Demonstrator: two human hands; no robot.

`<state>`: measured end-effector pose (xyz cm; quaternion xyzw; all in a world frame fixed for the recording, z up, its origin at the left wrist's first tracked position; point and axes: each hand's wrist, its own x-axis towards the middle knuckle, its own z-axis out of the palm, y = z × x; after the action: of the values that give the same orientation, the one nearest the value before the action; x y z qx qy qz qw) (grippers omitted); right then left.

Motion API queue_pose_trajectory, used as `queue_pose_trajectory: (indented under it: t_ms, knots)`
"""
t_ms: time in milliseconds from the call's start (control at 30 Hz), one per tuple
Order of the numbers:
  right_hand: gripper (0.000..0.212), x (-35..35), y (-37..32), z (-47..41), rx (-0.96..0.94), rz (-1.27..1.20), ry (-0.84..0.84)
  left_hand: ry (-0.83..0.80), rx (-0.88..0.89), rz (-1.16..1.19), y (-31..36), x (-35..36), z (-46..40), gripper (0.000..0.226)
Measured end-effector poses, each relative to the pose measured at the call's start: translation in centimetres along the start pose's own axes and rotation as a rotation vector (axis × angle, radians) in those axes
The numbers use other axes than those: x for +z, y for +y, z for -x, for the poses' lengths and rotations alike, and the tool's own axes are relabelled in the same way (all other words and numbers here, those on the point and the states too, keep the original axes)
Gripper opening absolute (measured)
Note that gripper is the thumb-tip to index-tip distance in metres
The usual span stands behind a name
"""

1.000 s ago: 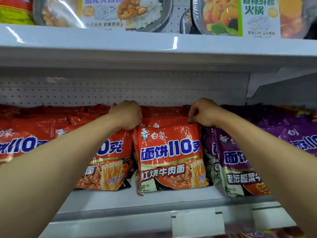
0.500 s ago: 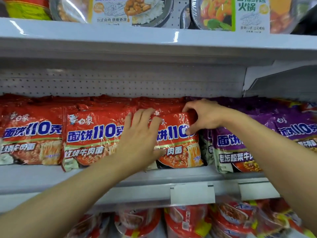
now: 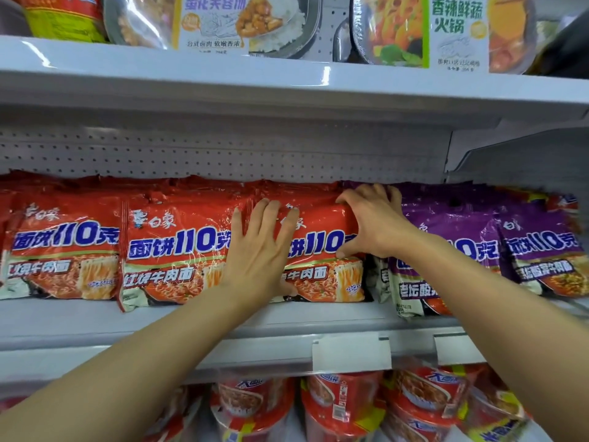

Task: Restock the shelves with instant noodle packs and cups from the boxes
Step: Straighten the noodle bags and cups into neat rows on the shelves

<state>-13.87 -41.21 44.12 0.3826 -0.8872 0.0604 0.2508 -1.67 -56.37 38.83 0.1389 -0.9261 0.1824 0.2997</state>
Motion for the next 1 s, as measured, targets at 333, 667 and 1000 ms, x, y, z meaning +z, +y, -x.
queue_pose_trajectory:
  t_ms: [333,667,1000]
  knots:
    - [0.125,-0.2,0.6,0.9,-0.041,0.118,-0.168,-0.036,0.004,0.073,0.3,1.2,1.8,0.115]
    - [0.126,-0.4,1.2,-0.4,-0.131,0.122,-0.184,-0.05,-0.07,0.035,0.8,1.2,1.6,0.116]
    - [0.051,-1.6,2.5,-3.4,-0.011,-0.278,-0.181,-0.019,-0.144,0.21,-0.6,0.3,0.2,0.118]
